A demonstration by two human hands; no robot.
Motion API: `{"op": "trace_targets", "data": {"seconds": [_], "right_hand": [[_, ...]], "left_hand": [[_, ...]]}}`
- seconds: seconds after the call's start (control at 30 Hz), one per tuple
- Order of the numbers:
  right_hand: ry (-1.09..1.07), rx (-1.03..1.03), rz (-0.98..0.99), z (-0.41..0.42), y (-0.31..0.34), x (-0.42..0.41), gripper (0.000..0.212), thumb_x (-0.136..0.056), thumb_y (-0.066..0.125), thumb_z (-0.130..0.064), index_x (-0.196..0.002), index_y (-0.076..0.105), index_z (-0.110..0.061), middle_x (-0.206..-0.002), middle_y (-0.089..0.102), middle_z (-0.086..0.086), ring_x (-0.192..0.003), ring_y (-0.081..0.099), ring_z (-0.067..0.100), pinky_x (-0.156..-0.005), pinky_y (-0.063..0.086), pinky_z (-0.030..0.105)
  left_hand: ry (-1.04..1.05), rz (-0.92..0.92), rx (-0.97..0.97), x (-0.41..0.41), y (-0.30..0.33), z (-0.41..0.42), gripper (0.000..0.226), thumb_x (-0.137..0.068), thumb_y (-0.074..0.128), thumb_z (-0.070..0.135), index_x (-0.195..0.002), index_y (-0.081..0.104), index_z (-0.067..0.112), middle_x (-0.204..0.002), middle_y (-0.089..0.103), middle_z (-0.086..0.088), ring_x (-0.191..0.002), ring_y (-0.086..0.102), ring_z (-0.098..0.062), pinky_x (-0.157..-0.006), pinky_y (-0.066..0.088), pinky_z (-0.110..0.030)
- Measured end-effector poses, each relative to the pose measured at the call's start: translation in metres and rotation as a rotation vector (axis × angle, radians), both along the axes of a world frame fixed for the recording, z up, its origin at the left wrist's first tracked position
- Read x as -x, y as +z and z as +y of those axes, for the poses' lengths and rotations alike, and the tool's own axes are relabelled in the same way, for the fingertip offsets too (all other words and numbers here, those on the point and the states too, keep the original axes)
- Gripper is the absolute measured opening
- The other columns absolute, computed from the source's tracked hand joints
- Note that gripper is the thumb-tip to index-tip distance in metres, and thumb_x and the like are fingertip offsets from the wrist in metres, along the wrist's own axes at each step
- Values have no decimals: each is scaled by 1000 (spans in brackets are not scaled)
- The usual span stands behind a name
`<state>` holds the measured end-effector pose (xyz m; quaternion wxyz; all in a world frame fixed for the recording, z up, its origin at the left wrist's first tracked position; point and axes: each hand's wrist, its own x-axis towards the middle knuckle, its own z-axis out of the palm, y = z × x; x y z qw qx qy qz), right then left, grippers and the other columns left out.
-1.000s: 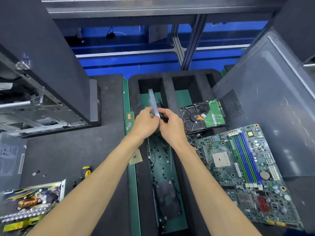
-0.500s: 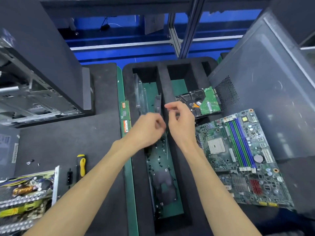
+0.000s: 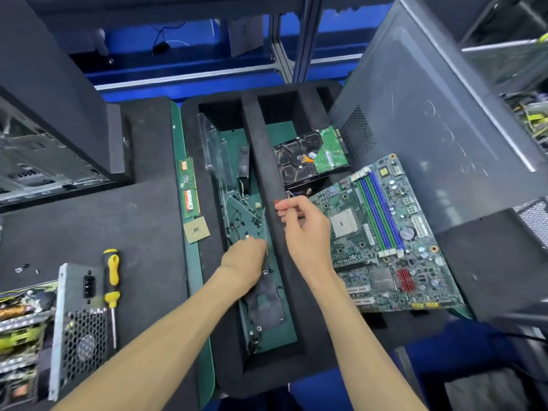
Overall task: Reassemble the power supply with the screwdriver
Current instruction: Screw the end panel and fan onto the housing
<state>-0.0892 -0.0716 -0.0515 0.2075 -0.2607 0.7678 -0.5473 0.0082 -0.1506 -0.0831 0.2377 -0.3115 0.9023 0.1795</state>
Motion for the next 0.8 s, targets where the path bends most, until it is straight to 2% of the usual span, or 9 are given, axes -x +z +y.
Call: {"op": "trace_targets", "data": {"seconds": [0.13, 0.3, 0.4, 0.47, 0.57, 0.7, 0.8], "right_hand": [[-17, 19, -68, 12, 3, 2, 30, -98, 48, -5, -89, 69, -24, -90, 72, -23, -85, 67, 0, -72, 55, 22], [-36, -8, -99, 21, 5, 4, 31, -99, 49, -5, -88, 70, -25, -83, 70, -18, -81, 66, 6, -75, 59, 40], [-20, -36, -102, 23, 4, 3, 30, -98, 50, -7, -88, 69, -27, -81, 70, -18, -77, 66, 7, -72, 58, 37], [-13, -52, -106, 24, 4, 2, 30, -96, 50, -9, -86, 69, -29, -80, 70, -18, -73, 65, 6, -68, 56, 32], [11, -47, -117, 20, 6, -4, 31, -94, 50, -5, -85, 69, -27, -74, 70, -12, -69, 64, 4, -67, 54, 23], [58, -22, -119, 8, 16, -18, 29, -93, 51, -1, -87, 71, -21, -77, 70, -9, -73, 66, 3, -73, 55, 24], [112, 11, -120, -2, 27, -29, 30, -93, 51, 0, -88, 71, -21, -77, 71, -9, -77, 67, 3, -73, 55, 24]], "left_hand": [[-29, 2, 14, 0, -9, 1, 30, -89, 45, -8, -114, 57, 3, -117, 62, -19, -112, 63, -40, -85, 50, -42], [-84, -17, 46, -1, -12, 4, 25, -89, 47, -6, -110, 58, 3, -114, 63, -19, -107, 65, -40, -81, 50, -41], [-51, 2, 38, -2, -8, 4, 18, -91, 54, 6, -108, 59, 3, -113, 65, -19, -105, 66, -40, -79, 51, -40], [-10, 79, 54, -3, -1, 4, 16, -92, 57, 19, -100, 58, 5, -108, 67, -20, -100, 66, -41, -76, 51, -40], [77, 248, 91, -2, 16, 5, 17, -91, 53, 26, -89, 45, 11, -98, 68, -20, -89, 67, -43, -67, 46, -40], [191, 430, 99, -10, 48, 5, 18, -97, 46, 32, -94, 44, 15, -93, 68, -15, -82, 64, -41, -62, 37, -38], [321, 519, 77, -29, 74, 4, 21, -99, 43, 27, -81, 42, 16, -75, 63, -6, -70, 57, -36, -58, 37, -39]]}}
